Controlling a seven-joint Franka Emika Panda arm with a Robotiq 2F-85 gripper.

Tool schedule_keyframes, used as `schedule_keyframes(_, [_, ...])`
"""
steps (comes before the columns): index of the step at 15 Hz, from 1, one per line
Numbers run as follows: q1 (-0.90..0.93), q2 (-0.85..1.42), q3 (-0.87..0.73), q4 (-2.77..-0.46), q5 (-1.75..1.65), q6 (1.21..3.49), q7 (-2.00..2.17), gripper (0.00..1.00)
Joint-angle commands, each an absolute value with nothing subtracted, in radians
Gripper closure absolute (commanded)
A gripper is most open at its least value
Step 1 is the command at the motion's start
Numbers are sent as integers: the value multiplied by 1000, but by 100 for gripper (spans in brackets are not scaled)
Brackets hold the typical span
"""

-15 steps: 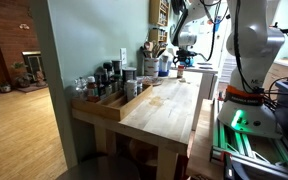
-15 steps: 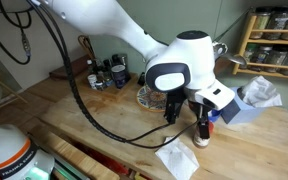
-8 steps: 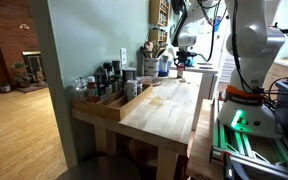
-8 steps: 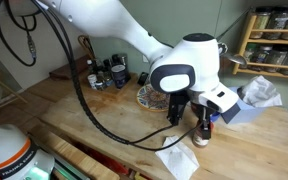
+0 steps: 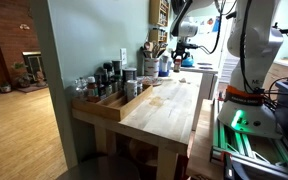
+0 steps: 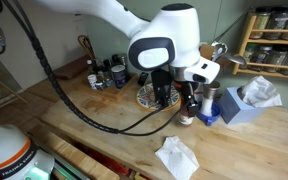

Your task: Pick up the container with an orange lid and put it on the wooden tray

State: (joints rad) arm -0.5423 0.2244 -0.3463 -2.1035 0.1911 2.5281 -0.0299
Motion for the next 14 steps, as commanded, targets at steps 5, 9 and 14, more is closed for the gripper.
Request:
schedule_keyframes(5, [-421, -259, -345, -2519, 29, 2543, -232, 63])
schedule_keyframes(9, [-365, -490, -283, -2678, -70, 2521, -243, 63])
schedule_keyframes(14, [-237, -754, -160, -2828, -93, 2471, -241, 63])
